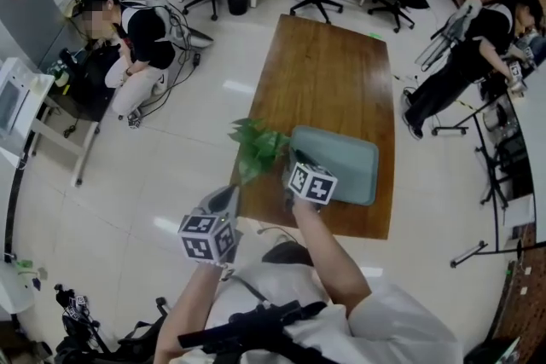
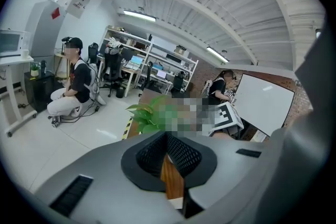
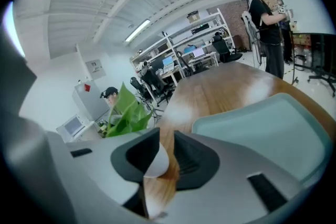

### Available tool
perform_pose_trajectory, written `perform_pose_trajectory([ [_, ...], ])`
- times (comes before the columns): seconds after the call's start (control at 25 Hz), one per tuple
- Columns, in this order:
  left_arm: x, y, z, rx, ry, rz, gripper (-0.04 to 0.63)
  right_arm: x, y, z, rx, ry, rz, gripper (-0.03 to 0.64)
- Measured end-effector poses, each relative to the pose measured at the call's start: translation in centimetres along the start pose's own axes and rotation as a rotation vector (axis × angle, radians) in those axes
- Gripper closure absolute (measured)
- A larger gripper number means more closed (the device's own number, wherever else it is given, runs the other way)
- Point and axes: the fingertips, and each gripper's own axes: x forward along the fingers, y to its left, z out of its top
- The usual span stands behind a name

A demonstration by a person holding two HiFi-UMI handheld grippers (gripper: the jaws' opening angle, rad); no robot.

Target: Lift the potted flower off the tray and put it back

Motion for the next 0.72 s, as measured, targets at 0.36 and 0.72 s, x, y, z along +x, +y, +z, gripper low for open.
perform_pose_trajectory([
  [0.36, -1.1, -3.9, 0.1, 0.055, -0.003, -0.135, 0.595, -9.9, 1.5, 1.8, -0.037, -0.099, 0.091, 0.617],
  [0.72, -3.0, -8.2, -1.3, 0.142, 0.007, -0.274, 0.595, -20.2, 2.9, 1.5, -0.112, -0.200, 0.035, 0.617],
])
